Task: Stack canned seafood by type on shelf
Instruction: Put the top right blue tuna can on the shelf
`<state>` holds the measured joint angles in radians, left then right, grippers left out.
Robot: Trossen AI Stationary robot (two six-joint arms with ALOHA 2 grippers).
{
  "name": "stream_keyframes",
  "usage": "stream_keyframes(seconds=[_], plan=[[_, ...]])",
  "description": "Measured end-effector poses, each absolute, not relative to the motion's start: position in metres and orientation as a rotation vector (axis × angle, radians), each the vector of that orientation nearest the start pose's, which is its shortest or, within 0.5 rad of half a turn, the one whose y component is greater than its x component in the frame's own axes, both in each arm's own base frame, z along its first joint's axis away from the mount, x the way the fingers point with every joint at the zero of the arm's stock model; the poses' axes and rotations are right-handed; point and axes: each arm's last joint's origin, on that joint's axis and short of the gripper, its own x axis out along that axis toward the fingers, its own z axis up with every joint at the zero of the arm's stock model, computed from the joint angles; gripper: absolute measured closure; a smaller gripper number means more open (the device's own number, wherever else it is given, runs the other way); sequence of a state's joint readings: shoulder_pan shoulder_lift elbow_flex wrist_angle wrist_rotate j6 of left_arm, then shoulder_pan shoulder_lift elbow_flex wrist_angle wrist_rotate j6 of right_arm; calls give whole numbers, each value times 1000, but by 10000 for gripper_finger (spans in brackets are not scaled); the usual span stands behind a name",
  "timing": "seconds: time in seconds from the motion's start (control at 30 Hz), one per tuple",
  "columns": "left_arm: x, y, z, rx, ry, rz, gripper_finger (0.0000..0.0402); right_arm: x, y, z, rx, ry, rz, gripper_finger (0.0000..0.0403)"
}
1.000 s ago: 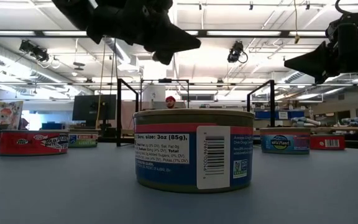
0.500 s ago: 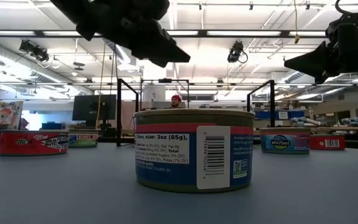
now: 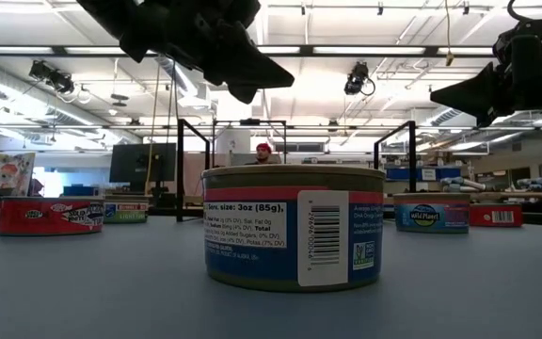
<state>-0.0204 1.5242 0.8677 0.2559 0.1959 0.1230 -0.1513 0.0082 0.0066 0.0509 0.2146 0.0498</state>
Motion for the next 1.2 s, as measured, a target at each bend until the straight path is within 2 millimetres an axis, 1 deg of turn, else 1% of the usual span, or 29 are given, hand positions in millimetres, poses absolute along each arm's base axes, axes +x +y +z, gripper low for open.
stream_keyframes(seconds=[0.4,0.63,0.77,1.2], plan=[[329,-12,232,88,345,-242,390,95,-21,170,51,-59,-364,380],[339,-12,249,99,379,-301,390,95,-21,170,51,-59,-365,380],[353,-10,251,114,421,-351,390,95,-21,170,51,-59,-365,380],[413,2,223,189,649,-423,390,95,-21,170,51,-59,-365,380]])
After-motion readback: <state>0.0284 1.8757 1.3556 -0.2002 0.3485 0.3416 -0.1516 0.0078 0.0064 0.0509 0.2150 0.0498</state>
